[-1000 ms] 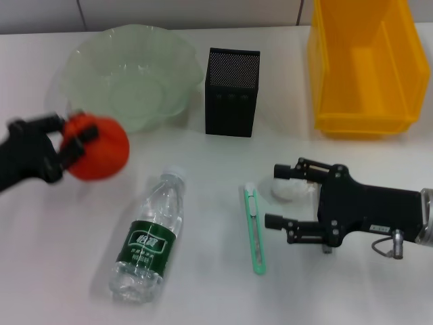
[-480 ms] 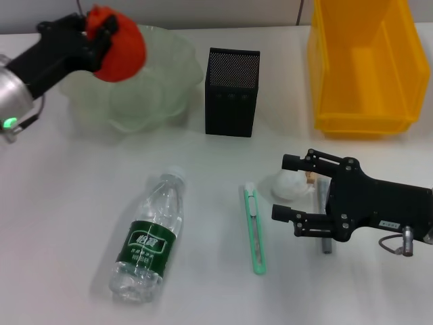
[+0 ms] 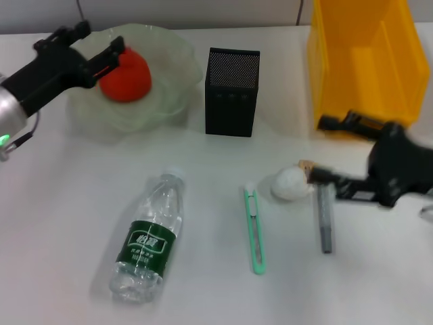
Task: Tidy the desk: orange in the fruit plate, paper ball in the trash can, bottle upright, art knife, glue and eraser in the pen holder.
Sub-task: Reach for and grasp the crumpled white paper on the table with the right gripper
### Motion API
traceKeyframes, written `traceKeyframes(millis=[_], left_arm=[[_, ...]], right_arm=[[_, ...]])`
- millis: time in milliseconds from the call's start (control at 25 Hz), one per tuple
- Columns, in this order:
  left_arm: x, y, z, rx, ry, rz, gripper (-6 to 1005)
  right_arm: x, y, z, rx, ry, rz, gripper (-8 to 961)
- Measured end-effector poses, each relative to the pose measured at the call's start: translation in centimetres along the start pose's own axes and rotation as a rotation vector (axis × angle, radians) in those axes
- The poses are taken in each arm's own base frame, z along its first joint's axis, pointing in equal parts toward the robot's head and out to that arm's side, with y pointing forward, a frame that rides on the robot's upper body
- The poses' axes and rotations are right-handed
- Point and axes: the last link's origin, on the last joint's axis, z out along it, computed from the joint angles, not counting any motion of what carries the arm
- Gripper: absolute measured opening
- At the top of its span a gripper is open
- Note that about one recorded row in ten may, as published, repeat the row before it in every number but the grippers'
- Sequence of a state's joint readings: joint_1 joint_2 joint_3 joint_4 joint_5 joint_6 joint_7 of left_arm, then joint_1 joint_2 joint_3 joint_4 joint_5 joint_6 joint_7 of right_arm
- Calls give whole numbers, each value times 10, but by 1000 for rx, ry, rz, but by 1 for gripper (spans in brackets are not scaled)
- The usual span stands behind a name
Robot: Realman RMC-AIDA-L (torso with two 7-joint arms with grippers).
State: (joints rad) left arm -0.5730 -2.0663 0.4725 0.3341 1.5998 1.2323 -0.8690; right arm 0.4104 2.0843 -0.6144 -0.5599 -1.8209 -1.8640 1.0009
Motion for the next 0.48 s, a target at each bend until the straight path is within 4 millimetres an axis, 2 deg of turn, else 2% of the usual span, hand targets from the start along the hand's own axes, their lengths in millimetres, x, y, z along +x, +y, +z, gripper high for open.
traceKeyframes(millis=[120,200,240,360,480], left_arm=[[0,5,-28,-94,-15,-3,574],[-3,12,-45,-158,-48,9,641],[-5,16,-54,-182,-60,17,675],[-14,24,-80,-205,-80,22,838],[-22,30,-95,-214,-90,12,837]], right_arm=[[-35,-16,-10,1,49,-3,817],[-60,-30,-8,16,169,42,816],[-73,-35,-3,23,259,63,816],[-95,-42,18,43,505,78,816],[-106,-42,48,61,741,59,815]])
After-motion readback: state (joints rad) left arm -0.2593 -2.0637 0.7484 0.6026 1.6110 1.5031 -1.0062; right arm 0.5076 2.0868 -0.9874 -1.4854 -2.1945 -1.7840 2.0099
